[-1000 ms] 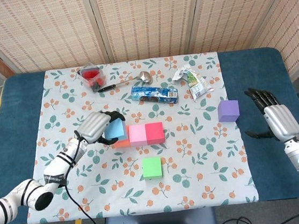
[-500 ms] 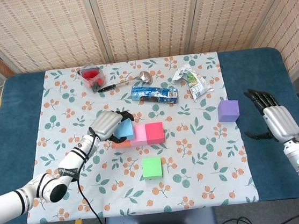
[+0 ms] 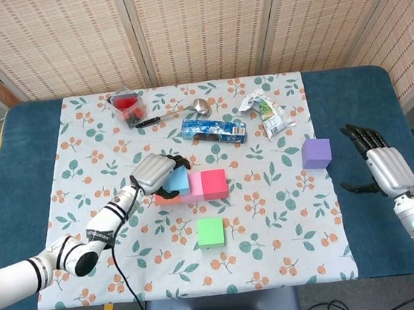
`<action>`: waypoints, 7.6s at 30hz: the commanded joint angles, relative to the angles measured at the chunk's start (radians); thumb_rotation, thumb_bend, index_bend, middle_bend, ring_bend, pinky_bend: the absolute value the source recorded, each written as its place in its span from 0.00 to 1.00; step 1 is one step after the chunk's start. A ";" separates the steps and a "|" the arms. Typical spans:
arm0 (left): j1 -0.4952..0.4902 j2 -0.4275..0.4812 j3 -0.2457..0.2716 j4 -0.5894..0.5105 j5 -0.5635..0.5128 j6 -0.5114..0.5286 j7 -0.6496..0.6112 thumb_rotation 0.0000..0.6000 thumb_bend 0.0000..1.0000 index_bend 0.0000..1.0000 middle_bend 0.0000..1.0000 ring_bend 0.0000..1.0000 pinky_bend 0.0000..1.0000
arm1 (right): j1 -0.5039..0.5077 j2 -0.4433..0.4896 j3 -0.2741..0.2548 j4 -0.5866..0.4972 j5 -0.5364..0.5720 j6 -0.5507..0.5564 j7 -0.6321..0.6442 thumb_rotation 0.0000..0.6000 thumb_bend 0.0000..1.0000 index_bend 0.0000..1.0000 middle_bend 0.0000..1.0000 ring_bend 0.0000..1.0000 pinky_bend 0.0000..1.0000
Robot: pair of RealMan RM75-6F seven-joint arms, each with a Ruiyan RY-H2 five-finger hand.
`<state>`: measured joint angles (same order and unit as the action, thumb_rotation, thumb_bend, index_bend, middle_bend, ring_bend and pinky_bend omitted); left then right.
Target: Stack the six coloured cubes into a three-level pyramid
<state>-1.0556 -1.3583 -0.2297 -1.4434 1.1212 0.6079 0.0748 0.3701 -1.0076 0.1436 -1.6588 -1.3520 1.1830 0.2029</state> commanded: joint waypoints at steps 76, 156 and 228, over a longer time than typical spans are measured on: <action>-0.059 0.019 0.040 0.037 0.047 -0.070 -0.083 1.00 0.31 0.18 0.18 0.17 0.44 | -0.014 0.002 0.014 0.010 0.007 -0.020 0.007 1.00 0.04 0.00 0.01 0.00 0.00; -0.003 0.059 0.057 0.033 0.222 0.037 -0.308 1.00 0.31 0.02 0.00 0.00 0.20 | -0.018 0.007 0.023 -0.004 0.018 -0.021 -0.003 1.00 0.04 0.00 0.01 0.00 0.00; 0.515 0.178 0.160 -0.153 0.265 0.442 -0.361 1.00 0.31 0.04 0.00 0.00 0.20 | 0.290 -0.661 -0.023 0.120 0.049 -0.287 -0.216 1.00 0.00 0.17 0.26 0.07 0.36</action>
<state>-0.5422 -1.1803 -0.0687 -1.5978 1.3849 1.0499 -0.2832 0.6622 -1.6585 0.1218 -1.5477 -1.2959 0.8844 -0.0117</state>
